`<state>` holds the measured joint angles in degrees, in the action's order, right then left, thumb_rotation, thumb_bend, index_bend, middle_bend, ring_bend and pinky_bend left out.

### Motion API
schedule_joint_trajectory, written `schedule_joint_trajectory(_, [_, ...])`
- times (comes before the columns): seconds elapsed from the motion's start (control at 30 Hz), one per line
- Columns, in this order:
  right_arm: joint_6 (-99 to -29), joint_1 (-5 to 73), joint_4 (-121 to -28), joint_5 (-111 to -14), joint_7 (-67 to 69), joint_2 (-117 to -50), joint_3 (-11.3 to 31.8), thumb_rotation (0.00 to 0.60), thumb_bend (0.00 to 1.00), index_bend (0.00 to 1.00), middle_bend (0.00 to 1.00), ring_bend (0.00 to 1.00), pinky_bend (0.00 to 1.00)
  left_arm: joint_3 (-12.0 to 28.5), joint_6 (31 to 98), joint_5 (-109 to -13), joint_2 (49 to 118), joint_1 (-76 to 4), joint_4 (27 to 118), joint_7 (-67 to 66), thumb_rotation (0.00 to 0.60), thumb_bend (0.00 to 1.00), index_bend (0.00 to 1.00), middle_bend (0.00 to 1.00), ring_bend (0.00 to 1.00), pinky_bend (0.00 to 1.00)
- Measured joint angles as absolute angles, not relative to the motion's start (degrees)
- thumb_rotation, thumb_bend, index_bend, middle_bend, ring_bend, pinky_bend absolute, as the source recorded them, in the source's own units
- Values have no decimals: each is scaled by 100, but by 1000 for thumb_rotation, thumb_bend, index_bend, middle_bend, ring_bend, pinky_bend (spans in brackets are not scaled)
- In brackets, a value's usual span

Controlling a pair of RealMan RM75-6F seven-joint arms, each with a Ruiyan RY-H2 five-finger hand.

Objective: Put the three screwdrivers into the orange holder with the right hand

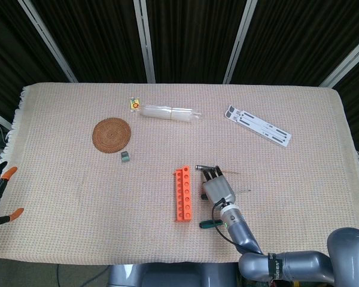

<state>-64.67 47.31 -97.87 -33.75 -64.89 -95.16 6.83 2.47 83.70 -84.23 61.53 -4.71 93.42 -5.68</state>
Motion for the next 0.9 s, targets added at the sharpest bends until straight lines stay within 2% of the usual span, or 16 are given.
schedule_joint_trajectory(0.43, [-6561, 4873, -9703, -3292, -6345, -9548, 562, 600, 254, 474, 62, 0, 0, 235, 8350, -8406, 6183, -480, 9256, -482, 600, 20, 117, 0, 0, 0])
schedule_joint_trajectory(0.9, [-6595, 4852, -9836, -3544, -5787, -9404, 597, 600, 341, 567, 115, 0, 0, 225, 8368, -8395, 6176, -470, 9255, -454, 600, 20, 116, 0, 0, 0])
